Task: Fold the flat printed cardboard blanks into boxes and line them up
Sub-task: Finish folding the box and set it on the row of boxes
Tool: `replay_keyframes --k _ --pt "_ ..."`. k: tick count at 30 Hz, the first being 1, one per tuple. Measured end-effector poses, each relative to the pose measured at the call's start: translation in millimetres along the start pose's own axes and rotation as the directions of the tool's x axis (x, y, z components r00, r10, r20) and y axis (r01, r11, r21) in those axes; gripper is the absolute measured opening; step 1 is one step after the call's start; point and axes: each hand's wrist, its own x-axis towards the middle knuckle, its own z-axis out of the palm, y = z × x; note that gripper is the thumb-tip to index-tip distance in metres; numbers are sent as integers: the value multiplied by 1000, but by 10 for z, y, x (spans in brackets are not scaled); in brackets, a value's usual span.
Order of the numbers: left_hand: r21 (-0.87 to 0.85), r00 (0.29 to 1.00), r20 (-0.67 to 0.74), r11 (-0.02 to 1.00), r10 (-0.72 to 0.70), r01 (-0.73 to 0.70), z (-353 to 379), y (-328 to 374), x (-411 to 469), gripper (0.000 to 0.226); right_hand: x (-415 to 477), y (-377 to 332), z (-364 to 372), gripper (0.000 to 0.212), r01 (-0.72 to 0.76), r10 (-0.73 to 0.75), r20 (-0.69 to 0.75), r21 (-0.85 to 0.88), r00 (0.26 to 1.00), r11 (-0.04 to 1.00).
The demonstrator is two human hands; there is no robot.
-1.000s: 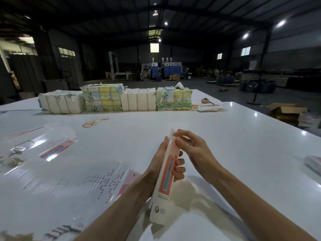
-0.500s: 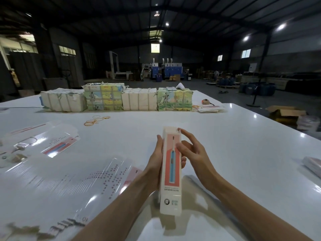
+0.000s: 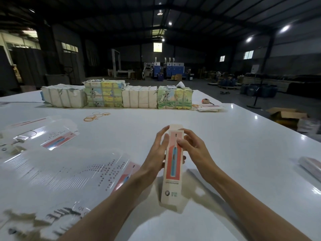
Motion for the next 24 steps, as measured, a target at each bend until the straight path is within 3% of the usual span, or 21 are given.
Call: replay_keyframes --k 4,6,9,13,19,24 --pt "35 995 88 999 -42 39 103 0 -53 99 -24 21 -30 35 -83 80 72 36 994 996" --pt "67 994 71 995 -83 78 100 -1 -52 112 -27 27 -45 36 -92 88 112 33 990 995" --pt "22 988 64 990 -139 138 68 -7 -27 102 -24 12 -62 40 -99 91 174 37 980 994" --pt "95 992 12 988 -127 125 56 -49 -7 90 -8 7 -30 33 -84 89 203 -35 975 996" --pt "148 991 101 986 -91 75 8 2 -38 96 77 -14 -73 28 -58 59 -46 23 997 998" --pt "138 963 239 986 -129 97 15 15 -83 90 92 17 -152 22 -40 40 -53 -15 998 999"
